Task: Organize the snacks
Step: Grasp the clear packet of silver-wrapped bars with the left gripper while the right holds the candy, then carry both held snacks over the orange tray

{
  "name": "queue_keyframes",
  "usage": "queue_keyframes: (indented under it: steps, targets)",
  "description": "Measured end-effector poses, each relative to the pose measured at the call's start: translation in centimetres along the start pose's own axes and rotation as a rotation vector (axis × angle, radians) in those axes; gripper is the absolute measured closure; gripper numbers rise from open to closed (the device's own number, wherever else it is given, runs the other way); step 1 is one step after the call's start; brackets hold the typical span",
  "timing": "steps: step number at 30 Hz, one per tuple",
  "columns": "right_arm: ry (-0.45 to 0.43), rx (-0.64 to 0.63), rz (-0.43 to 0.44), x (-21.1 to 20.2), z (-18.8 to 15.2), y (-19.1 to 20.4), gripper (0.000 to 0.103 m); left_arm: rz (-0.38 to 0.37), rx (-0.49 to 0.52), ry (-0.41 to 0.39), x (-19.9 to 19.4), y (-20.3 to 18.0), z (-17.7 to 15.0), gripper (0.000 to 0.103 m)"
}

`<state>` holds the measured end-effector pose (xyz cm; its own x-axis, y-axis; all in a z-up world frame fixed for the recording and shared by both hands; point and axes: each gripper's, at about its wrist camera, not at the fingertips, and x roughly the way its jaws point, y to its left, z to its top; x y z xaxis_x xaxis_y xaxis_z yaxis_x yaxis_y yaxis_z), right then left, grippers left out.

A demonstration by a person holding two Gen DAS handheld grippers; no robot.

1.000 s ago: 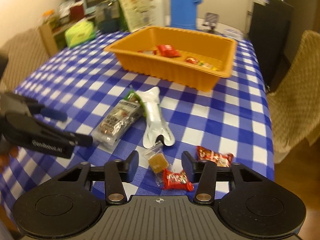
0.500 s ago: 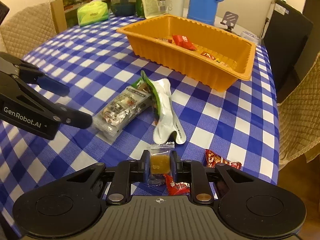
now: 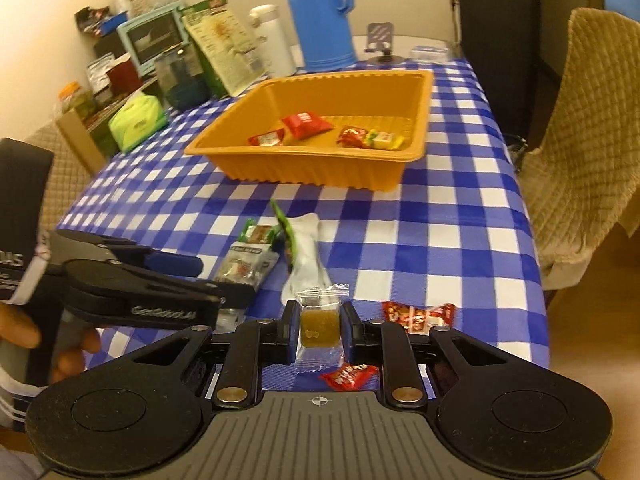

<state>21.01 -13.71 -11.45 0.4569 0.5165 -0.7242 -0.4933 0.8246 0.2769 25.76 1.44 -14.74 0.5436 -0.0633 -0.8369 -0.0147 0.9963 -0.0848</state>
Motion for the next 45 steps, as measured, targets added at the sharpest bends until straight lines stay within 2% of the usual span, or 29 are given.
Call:
queue_keyframes:
  steps: [3,6,10,17,21,26,36,45]
  targets:
    - [0.001,0.019,-0.006,-0.3,-0.1,-0.3,0.081,0.010,0.011,0.013,0.7,-0.1,0.3,0.049]
    - [0.003,0.027,-0.008,-0.3,-0.2,-0.5,0.081,-0.001,0.013,0.019,0.9,-0.1,0.3,0.060]
    - [0.016,0.028,-0.003,-0.1,-0.2,-0.3,0.081,0.002,0.038,0.021,0.7,-0.3,0.0,0.067]
    - [0.036,0.013,0.024,0.5,-0.3,0.6,0.081,0.002,0.074,0.028,-0.7,0.4,-1.7,0.069]
    - [0.046,0.011,0.039,0.8,-0.1,1.1,0.081,-0.002,0.051,0.037,-2.0,1.3,-2.7,0.069]
    - [0.052,0.012,0.051,1.1,0.3,1.6,0.081,-0.008,0.025,0.006,-4.3,2.4,-2.9,0.069]
    - [0.024,0.019,0.075,1.3,2.4,2.3,0.081,-0.010,0.018,-0.098,-7.7,3.7,0.2,0.069]
    - [-0.044,0.031,0.050,1.8,6.6,1.0,0.081,0.031,0.049,-0.184,-8.2,6.3,5.4,0.069]
